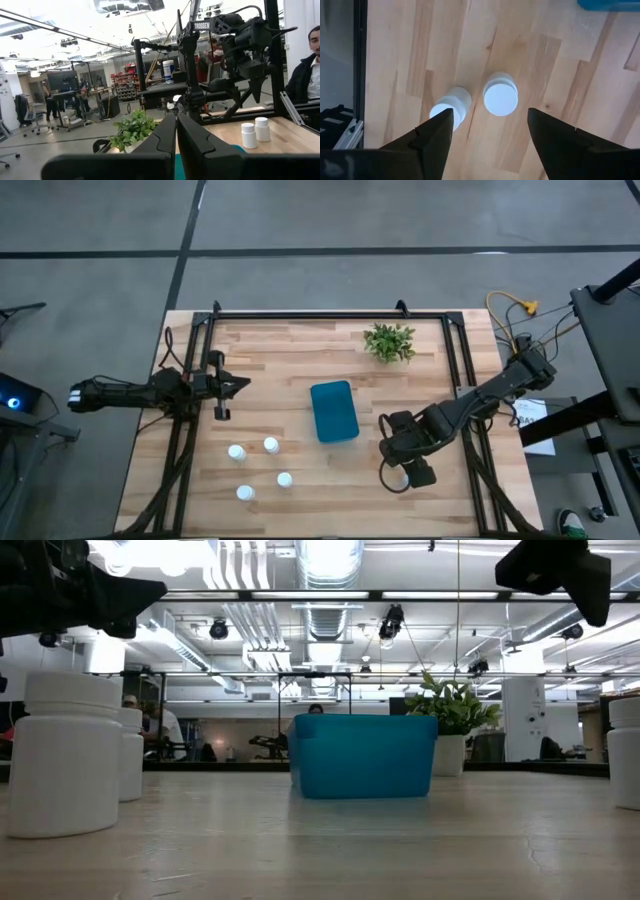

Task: Pick and place pill bottles into a basket
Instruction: Put the white pill bottle into the blue bin

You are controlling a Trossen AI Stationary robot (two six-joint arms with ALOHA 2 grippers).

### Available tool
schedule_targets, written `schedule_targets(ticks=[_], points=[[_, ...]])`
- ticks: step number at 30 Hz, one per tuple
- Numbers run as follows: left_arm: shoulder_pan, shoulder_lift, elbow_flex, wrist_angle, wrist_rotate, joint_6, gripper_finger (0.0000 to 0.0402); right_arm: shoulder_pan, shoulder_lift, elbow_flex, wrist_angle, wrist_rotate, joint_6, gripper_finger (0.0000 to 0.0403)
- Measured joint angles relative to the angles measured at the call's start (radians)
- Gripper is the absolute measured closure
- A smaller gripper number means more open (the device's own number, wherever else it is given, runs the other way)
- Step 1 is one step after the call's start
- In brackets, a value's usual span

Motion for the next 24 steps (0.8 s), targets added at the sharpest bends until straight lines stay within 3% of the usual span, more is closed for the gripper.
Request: schedule_targets(ticks=[24], points=[[0.0,0.0,0.0,0.0,0.0,0.0,0.0402,0.0,0.001,-0.24,0.256,0.002,-0.061,0.0164]])
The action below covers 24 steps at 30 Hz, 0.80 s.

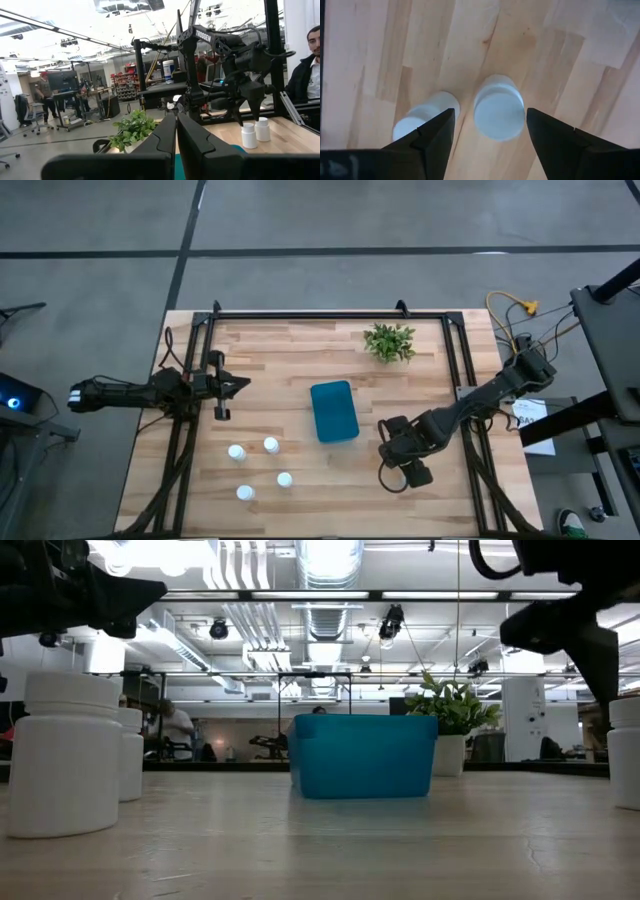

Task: Pick and place pill bottles into a basket
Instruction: Put the white pill bottle into the blue bin

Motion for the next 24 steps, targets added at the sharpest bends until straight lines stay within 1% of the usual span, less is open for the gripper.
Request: schedule_targets(ticks=[5,11,24], points=[[0.0,0.0,0.0,0.0,0.0,0.0,0.0402,0.0,0.0,-0.056,0.091,0.0,-0.005,0.0159],[0.0,0.0,0.0,0.0,0.0,0.0,0.0402,0.0,0.005,-0.088,0.117,-0.001,-0.019,0.0163],[0.0,0.0,0.0,-0.001,0.0,0.0,0.0402,0.0,0.065,-0.072,0.136,-0.002,-0.049,0.0173]])
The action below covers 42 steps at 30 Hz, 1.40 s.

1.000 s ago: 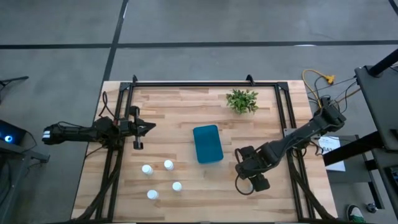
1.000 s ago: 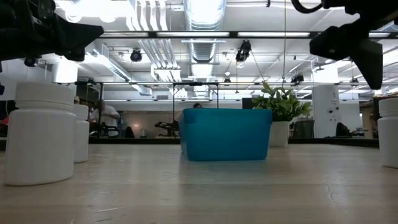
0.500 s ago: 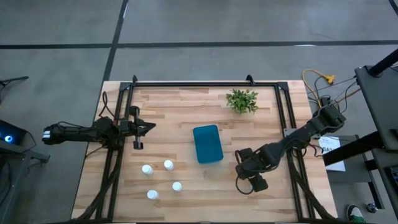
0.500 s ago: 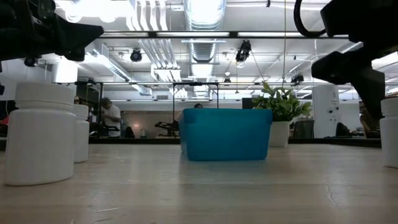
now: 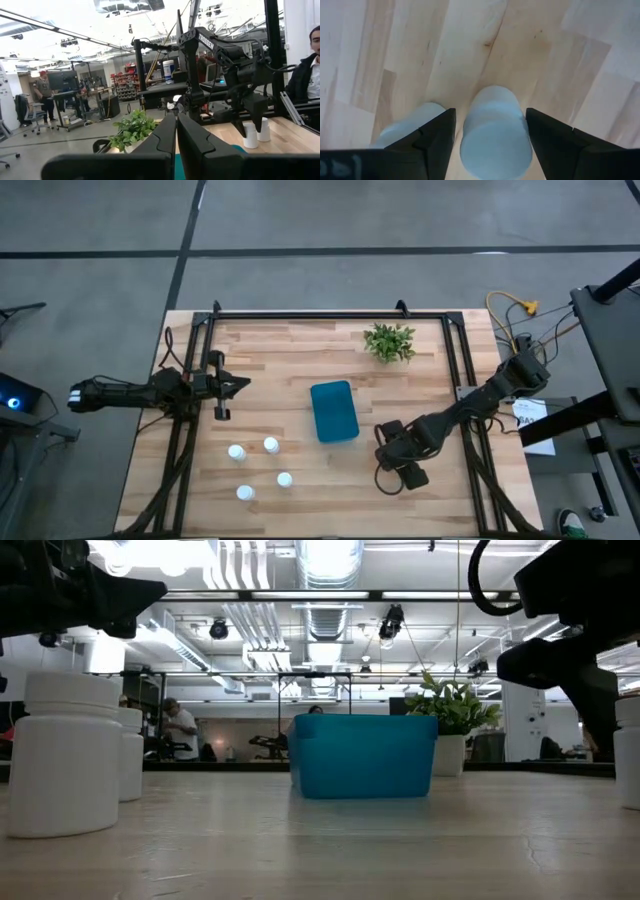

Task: Pick and place pill bottles into a basket
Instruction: Put the white pill bottle into the blue bin

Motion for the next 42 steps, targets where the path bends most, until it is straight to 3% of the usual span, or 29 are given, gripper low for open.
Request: schedule_targets(ticks=[15,22,28,42], points=[[0.0,0.028,0.0,0.003,0.0,0.0,0.0402,0.0,0.033,0.006,-0.008,-0.001,-0.003,0.0182],[0.0,0.031,0.0,0.006,0.0,0.0,0.0402,-0.003,0.033,0.006,-0.011,-0.002,-0.002,0.0234],[0.0,0.032,0.0,0.009,0.0,0.0,0.0402,-0.006,0.031,0.007,-0.032,-0.003,-0.003,0.0238],[0.0,0.031,0.0,0.008,0.0,0.0,0.0402,-0.073,0.031,0.168,-0.189,0.0,-0.021,0.0238]])
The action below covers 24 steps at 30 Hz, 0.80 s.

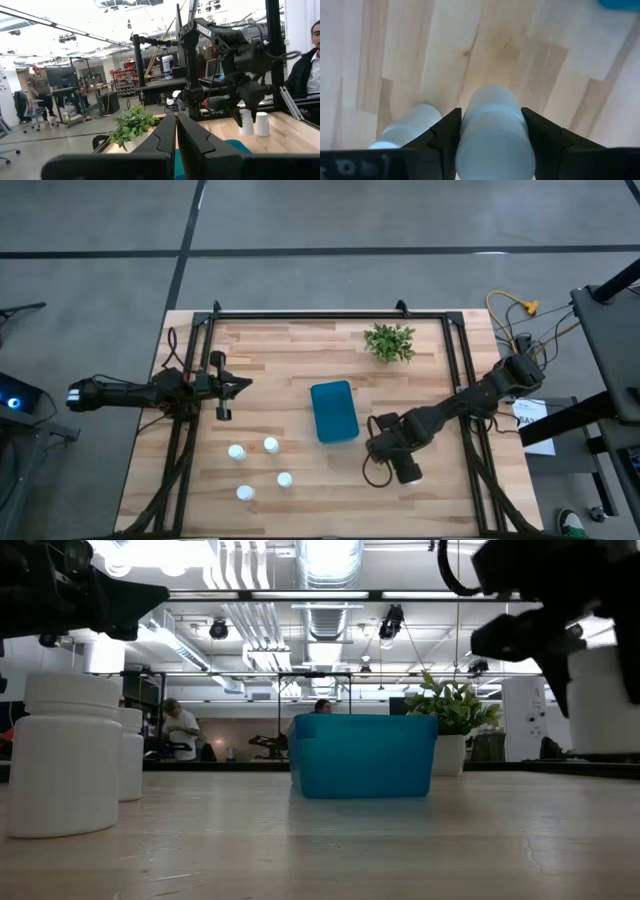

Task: Pick and place pill bottles into a basket
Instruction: Put the white pill bottle into the blue bin

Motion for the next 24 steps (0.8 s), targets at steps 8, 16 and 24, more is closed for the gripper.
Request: schedule_targets(ticks=[8,16,24], points=[[0.0,0.001,0.0,0.001,0.0,0.0,0.0402,-0.038,0.0,0.097,-0.089,0.004,-0.039,0.0238],[0.0,0.001,0.0,0.002,0.0,0.0,0.0402,-0.083,0.0,0.199,-0.153,0.056,-0.104,0.0238],[0.0,0.001,0.0,0.003,0.0,0.0,0.0402,-0.171,0.0,0.239,-0.161,0.052,-0.165,0.0238]])
